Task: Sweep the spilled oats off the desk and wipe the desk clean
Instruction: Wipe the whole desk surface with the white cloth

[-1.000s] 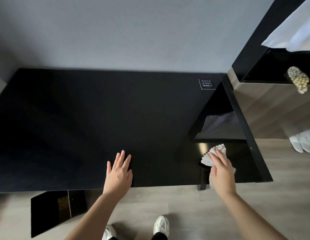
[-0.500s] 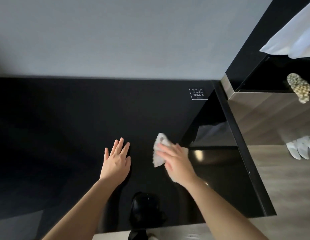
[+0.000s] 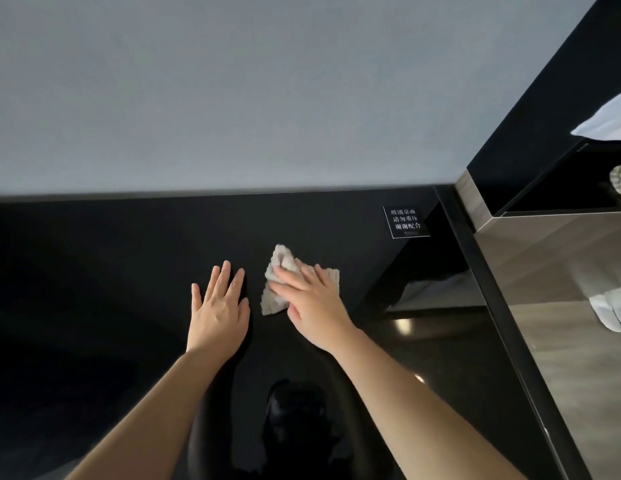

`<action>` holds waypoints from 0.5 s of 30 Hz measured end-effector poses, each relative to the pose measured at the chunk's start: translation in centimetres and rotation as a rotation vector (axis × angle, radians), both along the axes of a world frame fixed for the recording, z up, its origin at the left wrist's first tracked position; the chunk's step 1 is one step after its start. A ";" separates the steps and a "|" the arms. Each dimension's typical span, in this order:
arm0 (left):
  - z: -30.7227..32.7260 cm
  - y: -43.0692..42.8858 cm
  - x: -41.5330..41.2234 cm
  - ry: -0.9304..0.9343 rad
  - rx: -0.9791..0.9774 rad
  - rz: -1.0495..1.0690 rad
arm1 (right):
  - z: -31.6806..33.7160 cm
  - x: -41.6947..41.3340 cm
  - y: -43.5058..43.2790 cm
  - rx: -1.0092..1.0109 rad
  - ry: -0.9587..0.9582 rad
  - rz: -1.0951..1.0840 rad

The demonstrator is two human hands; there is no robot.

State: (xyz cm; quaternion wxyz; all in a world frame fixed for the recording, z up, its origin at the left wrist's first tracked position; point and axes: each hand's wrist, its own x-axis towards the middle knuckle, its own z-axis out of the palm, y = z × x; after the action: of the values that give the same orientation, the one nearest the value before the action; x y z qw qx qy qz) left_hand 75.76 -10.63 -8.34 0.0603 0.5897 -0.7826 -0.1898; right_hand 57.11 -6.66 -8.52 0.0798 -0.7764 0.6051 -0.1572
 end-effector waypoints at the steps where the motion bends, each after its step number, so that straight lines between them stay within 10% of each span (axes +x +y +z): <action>1: -0.1 -0.8 -0.3 0.003 -0.005 0.004 | -0.5 -0.4 -0.6 0.002 0.037 -0.002; 9: -1.4 -5.7 -2.2 -0.046 -0.064 0.021 | -1.3 -11.4 -4.4 -0.146 -0.012 -0.645; 15: -2.2 -5.9 -2.7 -0.072 -0.116 0.044 | -0.3 -4.7 -12.7 -0.167 0.013 -0.095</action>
State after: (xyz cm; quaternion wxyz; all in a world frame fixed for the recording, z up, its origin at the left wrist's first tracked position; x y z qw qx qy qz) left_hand 73.03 -16.56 -10.58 0.0701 0.6089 -0.7807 -0.1215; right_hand 52.37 -19.33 -8.79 0.0032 -0.7516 0.6266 -0.2058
